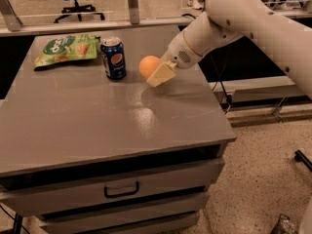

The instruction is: Move orange near pepsi can

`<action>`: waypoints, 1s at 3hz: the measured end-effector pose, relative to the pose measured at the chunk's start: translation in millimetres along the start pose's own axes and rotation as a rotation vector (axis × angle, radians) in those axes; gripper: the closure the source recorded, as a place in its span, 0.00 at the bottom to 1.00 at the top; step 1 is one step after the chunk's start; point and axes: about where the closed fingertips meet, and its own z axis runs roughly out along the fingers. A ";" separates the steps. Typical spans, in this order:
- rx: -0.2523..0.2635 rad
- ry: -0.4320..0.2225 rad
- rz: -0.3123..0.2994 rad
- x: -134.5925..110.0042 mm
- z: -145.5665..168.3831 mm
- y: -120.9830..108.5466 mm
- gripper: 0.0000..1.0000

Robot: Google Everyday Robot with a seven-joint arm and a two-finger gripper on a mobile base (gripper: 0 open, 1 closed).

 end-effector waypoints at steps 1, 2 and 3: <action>-0.010 -0.016 -0.008 -12.6 15.1 -3.0 1.00; -0.018 -0.026 -0.016 -21.1 24.4 -3.8 0.82; -0.031 -0.038 -0.028 -28.2 29.5 -1.5 0.59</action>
Offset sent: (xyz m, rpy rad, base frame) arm 0.0199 0.0384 -0.0030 0.0377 -0.0124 0.0304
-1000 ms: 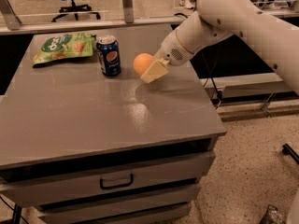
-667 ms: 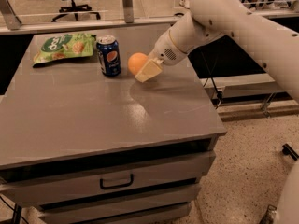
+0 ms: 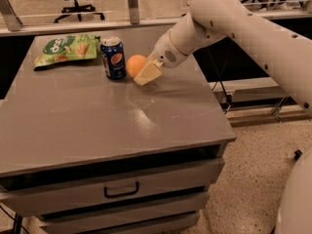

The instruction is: Move orange near pepsi can

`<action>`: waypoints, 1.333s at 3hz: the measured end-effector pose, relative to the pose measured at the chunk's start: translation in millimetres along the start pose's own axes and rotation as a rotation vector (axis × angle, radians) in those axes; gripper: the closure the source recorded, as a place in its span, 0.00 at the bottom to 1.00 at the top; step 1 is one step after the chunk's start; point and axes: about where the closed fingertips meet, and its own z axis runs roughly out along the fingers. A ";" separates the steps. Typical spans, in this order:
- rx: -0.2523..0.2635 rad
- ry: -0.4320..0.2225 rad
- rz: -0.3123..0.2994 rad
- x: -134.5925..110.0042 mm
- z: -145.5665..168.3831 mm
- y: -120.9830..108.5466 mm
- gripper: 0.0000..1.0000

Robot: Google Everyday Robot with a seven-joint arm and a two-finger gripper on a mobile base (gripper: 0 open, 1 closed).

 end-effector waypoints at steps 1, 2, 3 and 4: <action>-0.003 0.002 0.000 0.1 2.0 0.8 0.36; -0.007 0.003 -0.001 -0.3 4.3 1.8 0.13; -0.012 0.004 -0.002 -0.7 6.8 3.0 0.00; -0.012 0.004 -0.002 -0.7 6.8 3.0 0.00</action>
Offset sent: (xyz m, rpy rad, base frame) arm -0.0004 0.0013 -0.0014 -0.0010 0.0024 0.0021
